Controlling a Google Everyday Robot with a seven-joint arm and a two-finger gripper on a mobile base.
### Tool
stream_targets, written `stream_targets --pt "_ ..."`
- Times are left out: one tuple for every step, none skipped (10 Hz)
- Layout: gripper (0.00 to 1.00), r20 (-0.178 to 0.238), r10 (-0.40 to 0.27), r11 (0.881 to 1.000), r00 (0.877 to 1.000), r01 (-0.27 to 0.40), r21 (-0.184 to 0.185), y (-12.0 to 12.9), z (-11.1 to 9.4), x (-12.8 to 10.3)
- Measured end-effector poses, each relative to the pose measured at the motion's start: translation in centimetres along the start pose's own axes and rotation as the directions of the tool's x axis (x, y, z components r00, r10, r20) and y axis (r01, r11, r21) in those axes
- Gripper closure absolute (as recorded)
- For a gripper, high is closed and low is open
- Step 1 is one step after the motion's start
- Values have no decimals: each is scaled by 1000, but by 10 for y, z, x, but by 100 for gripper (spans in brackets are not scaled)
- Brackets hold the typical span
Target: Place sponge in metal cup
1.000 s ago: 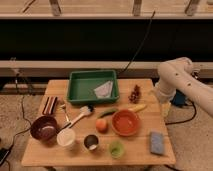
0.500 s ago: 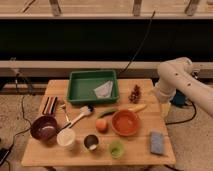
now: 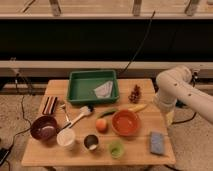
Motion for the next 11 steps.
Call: stream_targets --pt "20 2 -70 998 998 70 4 10 4 -8" --pt "20 0 -173 985 985 173 4 26 14 -16" --pt "20 4 -225 974 974 225 3 31 22 -20" --pt "20 15 -260 966 966 260 4 35 31 -25" --pt "20 30 -311 951 950 311 8 45 46 -29" --pt "20 39 -326 945 945 326 8 51 52 -28" --pt "20 48 -341 940 939 341 13 52 58 -29" --pt "20 55 -352 936 934 352 21 52 63 -28" --pt "20 64 -353 936 933 352 20 57 68 -25" --pt "20 74 -352 936 933 351 18 60 72 -23" --pt "20 86 -351 936 932 351 17 61 77 -22"
